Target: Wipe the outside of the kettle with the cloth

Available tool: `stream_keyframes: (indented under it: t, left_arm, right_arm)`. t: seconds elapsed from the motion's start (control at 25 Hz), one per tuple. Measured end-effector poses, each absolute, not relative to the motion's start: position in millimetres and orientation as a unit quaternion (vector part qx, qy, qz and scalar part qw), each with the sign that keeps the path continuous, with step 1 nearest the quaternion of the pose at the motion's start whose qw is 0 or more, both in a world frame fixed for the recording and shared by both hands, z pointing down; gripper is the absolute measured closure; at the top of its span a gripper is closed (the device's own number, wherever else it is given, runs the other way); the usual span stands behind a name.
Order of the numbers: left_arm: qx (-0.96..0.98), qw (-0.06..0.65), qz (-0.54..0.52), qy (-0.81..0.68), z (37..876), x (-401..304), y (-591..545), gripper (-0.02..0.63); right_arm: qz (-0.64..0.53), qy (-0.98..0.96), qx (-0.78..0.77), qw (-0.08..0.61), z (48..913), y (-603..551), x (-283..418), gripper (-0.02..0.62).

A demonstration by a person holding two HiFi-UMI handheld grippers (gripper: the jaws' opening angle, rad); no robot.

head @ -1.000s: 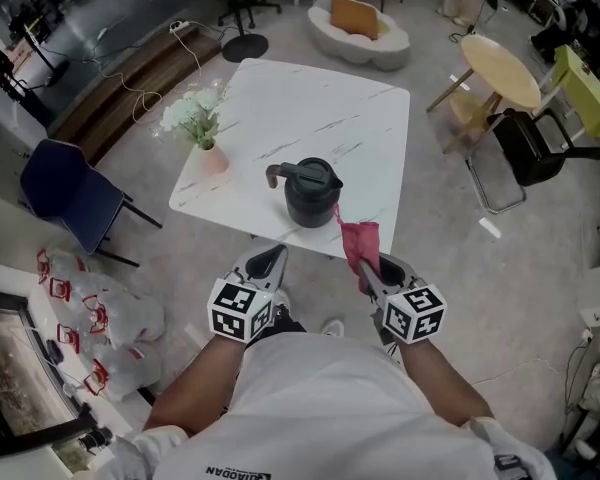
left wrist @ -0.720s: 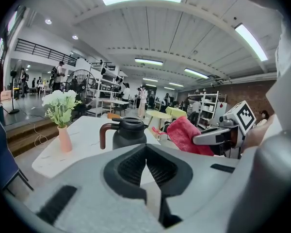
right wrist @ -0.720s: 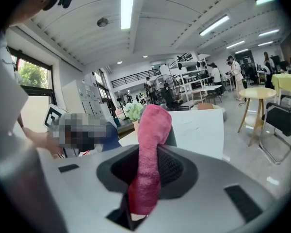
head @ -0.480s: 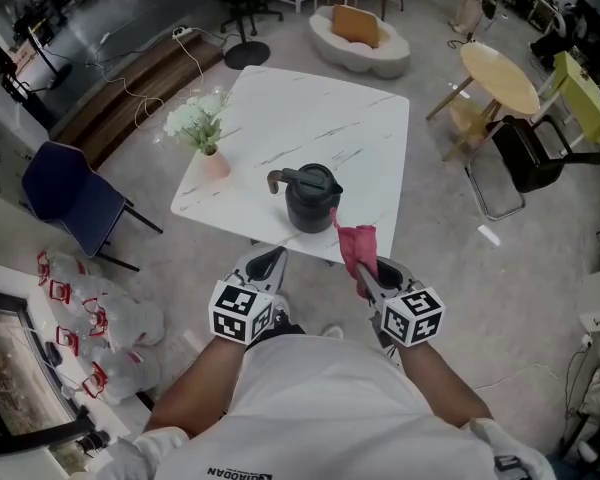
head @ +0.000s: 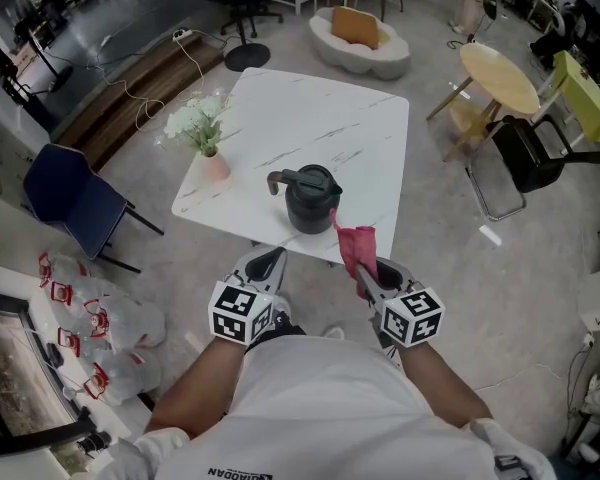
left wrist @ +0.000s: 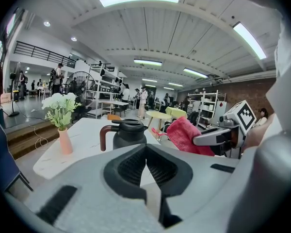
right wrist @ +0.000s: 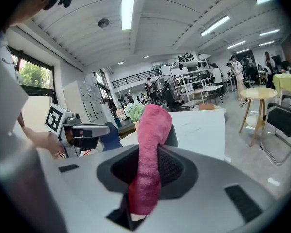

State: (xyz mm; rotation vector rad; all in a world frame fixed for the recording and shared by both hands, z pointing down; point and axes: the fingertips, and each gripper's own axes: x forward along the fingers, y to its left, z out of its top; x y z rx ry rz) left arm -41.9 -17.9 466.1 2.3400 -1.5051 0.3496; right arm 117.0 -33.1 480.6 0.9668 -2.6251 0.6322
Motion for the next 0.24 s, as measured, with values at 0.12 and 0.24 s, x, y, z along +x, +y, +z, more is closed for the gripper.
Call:
stream_keyframes:
  t: [0.12,0.24]
  left_arm:
    - [0.822,0.168,0.124,-0.53,466.0,-42.1,-16.7,0.606]
    - [0.821,0.169,0.124,-0.53,466.2,-41.8,-14.3,0.606]
  right_arm:
    - [0.218,-0.907,0.333,0.135,479.8,-32.1,116.9,0.5]
    - [0.218,-0.908,0.332,0.135,479.0,-29.9,117.3,0.5]
